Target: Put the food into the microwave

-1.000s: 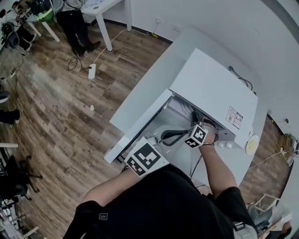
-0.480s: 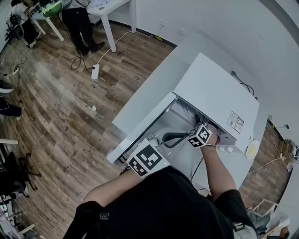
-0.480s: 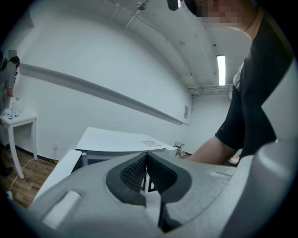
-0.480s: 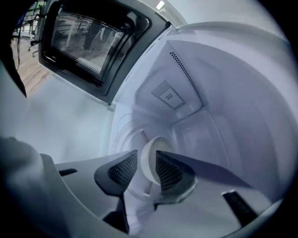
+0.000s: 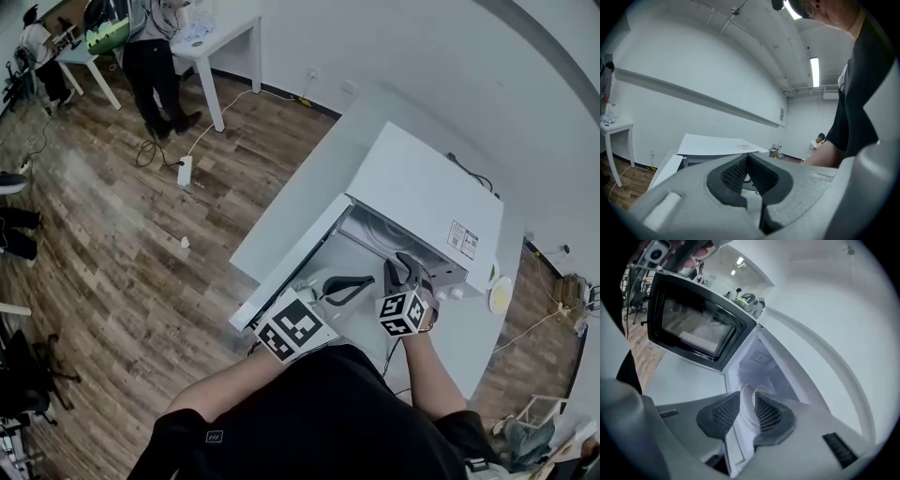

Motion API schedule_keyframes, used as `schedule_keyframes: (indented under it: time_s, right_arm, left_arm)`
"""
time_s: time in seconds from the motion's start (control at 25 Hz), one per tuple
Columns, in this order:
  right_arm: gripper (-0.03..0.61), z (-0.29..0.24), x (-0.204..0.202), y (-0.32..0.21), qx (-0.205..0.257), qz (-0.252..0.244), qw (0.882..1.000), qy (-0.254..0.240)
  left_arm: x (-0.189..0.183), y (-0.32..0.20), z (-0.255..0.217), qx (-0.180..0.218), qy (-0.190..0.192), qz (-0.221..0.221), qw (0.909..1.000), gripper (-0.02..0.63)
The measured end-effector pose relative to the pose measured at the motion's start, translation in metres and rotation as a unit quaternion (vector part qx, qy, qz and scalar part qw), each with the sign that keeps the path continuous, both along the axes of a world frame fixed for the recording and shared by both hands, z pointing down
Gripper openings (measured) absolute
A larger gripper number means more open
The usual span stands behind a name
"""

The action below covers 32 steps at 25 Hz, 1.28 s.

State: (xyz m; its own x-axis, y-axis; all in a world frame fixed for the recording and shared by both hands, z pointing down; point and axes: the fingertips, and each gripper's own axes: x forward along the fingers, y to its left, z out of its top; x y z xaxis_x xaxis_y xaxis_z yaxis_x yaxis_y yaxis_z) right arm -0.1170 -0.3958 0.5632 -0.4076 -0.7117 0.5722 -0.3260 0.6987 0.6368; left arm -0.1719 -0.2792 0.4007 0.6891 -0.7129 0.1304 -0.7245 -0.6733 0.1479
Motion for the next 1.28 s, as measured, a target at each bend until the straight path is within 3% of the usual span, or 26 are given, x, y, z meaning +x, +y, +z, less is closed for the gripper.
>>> schedule_keyframes:
  time_s: [0.2, 0.32, 0.48, 0.64, 0.8, 1.0, 1.28]
  right_arm:
    - [0.093, -0.021, 0.001, 0.039, -0.022, 0.028, 0.998, -0.051]
    - [0.078, -0.037, -0.003, 0.064, -0.057, 0.047, 0.991, -0.109]
    - [0.069, -0.054, -0.005, 0.095, -0.120, 0.081, 0.967, -0.209]
    - [0.060, -0.073, -0.004, 0.124, -0.142, 0.085, 0.950, -0.264]
    - [0.051, -0.090, 0.009, 0.144, -0.168, 0.095, 0.921, -0.339]
    - [0.044, -0.110, 0.043, 0.164, -0.190, 0.100, 0.887, -0.408]
    - [0.041, -0.143, 0.117, 0.195, -0.203, 0.057, 0.860, -0.465]
  left_arm:
    - [0.002, 0.027, -0.003, 0.008, 0.004, 0.027, 0.9996, 0.008]
    - [0.000, 0.044, -0.004, 0.010, 0.017, 0.042, 0.9989, 0.008]
    - [0.001, 0.062, -0.001, 0.019, 0.016, 0.054, 0.9982, 0.008]
    - [0.010, 0.076, 0.000, 0.030, 0.006, 0.073, 0.9969, 0.008]
    - [0.018, 0.083, -0.002, 0.029, 0.006, 0.084, 0.9960, 0.008]
    - [0.030, 0.088, -0.005, 0.024, 0.002, 0.071, 0.9972, 0.008]
    - [0.077, 0.095, 0.001, -0.012, 0.005, 0.028, 0.9995, 0.008]
